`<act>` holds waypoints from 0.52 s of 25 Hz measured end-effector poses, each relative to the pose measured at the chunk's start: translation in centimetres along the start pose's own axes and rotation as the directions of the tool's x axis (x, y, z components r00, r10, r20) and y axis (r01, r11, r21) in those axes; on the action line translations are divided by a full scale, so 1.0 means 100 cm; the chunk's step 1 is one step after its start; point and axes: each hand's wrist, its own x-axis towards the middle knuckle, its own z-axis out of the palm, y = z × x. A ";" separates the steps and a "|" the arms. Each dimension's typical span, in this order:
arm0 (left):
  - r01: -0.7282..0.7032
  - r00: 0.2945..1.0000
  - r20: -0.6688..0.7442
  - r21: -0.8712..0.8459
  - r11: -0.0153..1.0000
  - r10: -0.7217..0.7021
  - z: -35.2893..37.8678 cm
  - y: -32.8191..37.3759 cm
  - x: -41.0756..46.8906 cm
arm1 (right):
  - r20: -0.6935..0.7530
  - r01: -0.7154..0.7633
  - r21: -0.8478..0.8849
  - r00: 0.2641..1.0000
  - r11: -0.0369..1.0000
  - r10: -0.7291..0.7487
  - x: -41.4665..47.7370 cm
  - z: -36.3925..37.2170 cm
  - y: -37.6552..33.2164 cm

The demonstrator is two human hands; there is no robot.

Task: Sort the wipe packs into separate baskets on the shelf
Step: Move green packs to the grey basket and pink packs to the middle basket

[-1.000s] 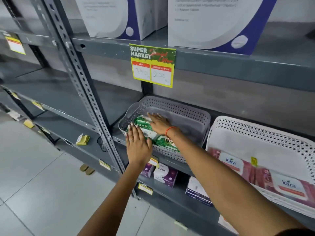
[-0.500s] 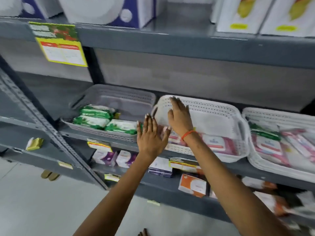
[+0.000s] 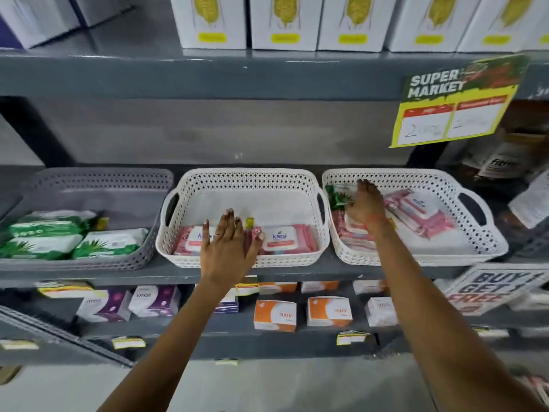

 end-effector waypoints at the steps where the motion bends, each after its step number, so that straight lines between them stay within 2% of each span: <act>1: -0.006 1.000 0.005 0.001 1.000 0.006 -0.001 0.000 -0.001 | 0.116 0.009 -0.073 0.993 0.997 0.000 0.013 -0.002 0.007; 4: -0.014 1.000 0.023 -0.001 1.000 0.014 -0.004 0.002 -0.002 | 0.313 0.138 -0.170 0.947 0.976 -0.079 0.040 -0.004 0.013; 7: 0.000 1.000 -0.007 -0.011 1.000 0.000 -0.003 0.001 -0.001 | 0.303 0.160 -0.257 0.950 0.953 -0.078 0.049 -0.002 0.013; 9: -0.012 0.998 -0.067 -0.004 1.000 0.012 0.001 -0.002 -0.003 | 0.197 0.097 -0.298 0.980 0.949 -0.039 0.041 -0.002 0.012; 10: -0.023 0.996 -0.089 0.000 1.000 0.023 0.004 -0.005 -0.006 | 0.095 0.048 -0.282 0.995 0.958 -0.022 0.034 -0.001 0.011; 13: -0.045 0.984 -0.174 -0.044 0.998 0.037 0.010 -0.020 -0.013 | -0.262 -0.046 -0.086 0.965 0.995 0.022 0.001 -0.004 -0.013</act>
